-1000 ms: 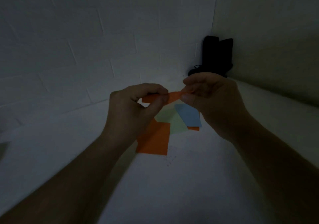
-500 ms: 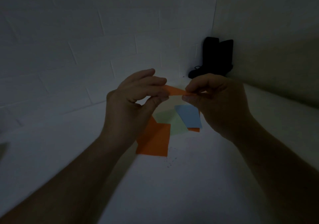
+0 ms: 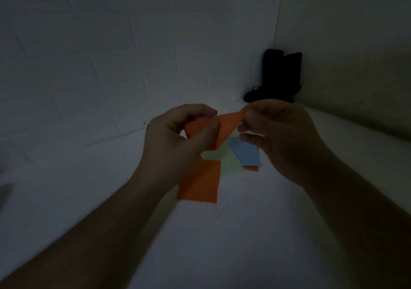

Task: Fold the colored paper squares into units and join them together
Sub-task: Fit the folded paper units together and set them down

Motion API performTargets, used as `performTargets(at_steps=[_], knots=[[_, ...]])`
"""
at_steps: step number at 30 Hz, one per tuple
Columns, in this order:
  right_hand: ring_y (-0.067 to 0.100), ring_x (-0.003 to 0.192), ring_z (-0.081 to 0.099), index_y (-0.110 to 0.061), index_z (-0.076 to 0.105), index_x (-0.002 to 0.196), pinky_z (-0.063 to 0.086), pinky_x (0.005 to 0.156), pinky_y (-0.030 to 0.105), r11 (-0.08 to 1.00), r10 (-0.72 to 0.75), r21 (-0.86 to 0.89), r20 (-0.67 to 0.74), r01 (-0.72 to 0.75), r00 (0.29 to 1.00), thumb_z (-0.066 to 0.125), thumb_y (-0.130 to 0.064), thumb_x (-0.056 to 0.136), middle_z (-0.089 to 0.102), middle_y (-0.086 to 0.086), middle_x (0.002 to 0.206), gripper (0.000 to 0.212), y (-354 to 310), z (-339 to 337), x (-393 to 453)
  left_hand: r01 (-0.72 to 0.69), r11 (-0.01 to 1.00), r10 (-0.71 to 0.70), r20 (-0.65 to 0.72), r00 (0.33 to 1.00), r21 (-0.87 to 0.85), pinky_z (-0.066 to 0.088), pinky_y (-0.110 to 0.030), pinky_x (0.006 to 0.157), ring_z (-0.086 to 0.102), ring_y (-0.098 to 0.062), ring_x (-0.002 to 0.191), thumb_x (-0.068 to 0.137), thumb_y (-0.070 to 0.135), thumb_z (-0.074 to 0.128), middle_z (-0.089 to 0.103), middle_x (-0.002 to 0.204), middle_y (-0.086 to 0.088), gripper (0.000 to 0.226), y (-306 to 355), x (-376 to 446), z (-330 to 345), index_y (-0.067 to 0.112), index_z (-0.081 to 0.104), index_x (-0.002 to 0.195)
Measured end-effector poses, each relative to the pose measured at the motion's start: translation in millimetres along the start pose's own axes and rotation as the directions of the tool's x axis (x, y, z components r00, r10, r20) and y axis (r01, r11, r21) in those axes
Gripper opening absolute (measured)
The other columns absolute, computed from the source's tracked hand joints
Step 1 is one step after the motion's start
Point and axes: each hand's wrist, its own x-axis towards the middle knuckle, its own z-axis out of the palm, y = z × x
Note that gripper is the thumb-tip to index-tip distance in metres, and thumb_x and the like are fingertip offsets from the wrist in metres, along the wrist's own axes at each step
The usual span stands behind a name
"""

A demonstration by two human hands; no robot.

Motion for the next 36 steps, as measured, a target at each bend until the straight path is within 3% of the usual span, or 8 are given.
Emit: performTargets(at_steps=[8,19,24,28,30,34,36], knots=[[0.018,0.067,0.069,-0.011,0.07,0.086,0.06,0.066,0.03,0.945,0.276,0.201,-0.066,-0.258,0.959,0.06,-0.007,0.094,0.071,0.008,0.077,0.013,1,2,5,0.298,0.943,-0.294,0.053,0.954,-0.15,0.06,-0.031,0.065,0.073,-0.019,0.074,0.086,0.017,0.081,0.078,0.086,0.0,0.018,4,-2,11,0.034,0.081,0.082],[0.015,0.071,0.07,-0.013,0.069,0.097,0.062,0.072,0.029,0.963,0.244,0.137,-0.095,-0.23,0.965,0.062,-0.004,0.096,0.071,0.006,0.075,0.011,6,8,5,0.512,0.816,-0.503,0.107,0.858,-0.268,0.055,-0.02,0.059,0.071,-0.009,0.066,0.085,0.013,0.081,0.079,0.081,-0.001,0.012,6,0,15,0.019,0.08,0.095],[0.02,0.078,0.072,-0.015,0.062,0.118,0.06,0.068,0.029,0.968,0.2,0.176,-0.131,-0.176,0.971,0.064,0.006,0.09,0.07,0.01,0.079,0.035,9,5,5,0.58,0.745,-0.563,0.155,0.812,-0.329,0.055,-0.019,0.057,0.073,-0.01,0.065,0.087,0.011,0.079,0.08,0.084,-0.004,0.017,10,-1,17,0.011,0.078,0.104],[0.027,0.09,0.074,-0.02,0.052,0.134,0.062,0.078,0.035,0.953,0.248,0.195,-0.06,-0.233,0.967,0.066,0.004,0.089,0.074,0.009,0.086,0.053,9,8,4,0.586,0.73,-0.568,0.165,0.806,-0.351,0.056,-0.02,0.057,0.074,-0.01,0.066,0.088,0.01,0.077,0.08,0.085,-0.005,0.019,12,-1,16,0.008,0.077,0.107],[0.029,0.09,0.075,-0.022,0.053,0.134,0.062,0.081,0.038,0.938,0.281,0.217,-0.024,-0.27,0.959,0.067,0.005,0.088,0.075,0.012,0.085,0.055,10,12,4,0.594,0.704,-0.58,0.168,0.797,-0.39,0.057,-0.021,0.058,0.075,-0.012,0.067,0.088,0.008,0.076,0.08,0.088,-0.009,0.021,12,0,15,0.006,0.076,0.109],[0.02,0.077,0.076,-0.017,0.052,0.132,0.063,0.076,0.035,0.935,0.283,0.226,-0.011,-0.273,0.959,0.065,0.011,0.086,0.075,0.002,0.07,0.056,13,14,5,0.62,0.647,-0.606,0.193,0.771,-0.444,0.058,-0.025,0.058,0.076,-0.017,0.07,0.088,0.009,0.076,0.08,0.092,-0.013,0.024,11,0,15,0.006,0.076,0.112],[0.02,0.082,0.076,-0.019,0.047,0.134,0.062,0.082,0.037,0.939,0.277,0.212,0.006,-0.272,0.961,0.065,0.011,0.086,0.076,0.002,0.072,0.059,14,13,4,0.63,0.618,-0.612,0.216,0.761,-0.471,0.06,-0.028,0.063,0.077,-0.021,0.078,0.089,0.009,0.075,0.079,0.097,-0.015,0.024,10,0,15,0.006,0.075,0.113]])
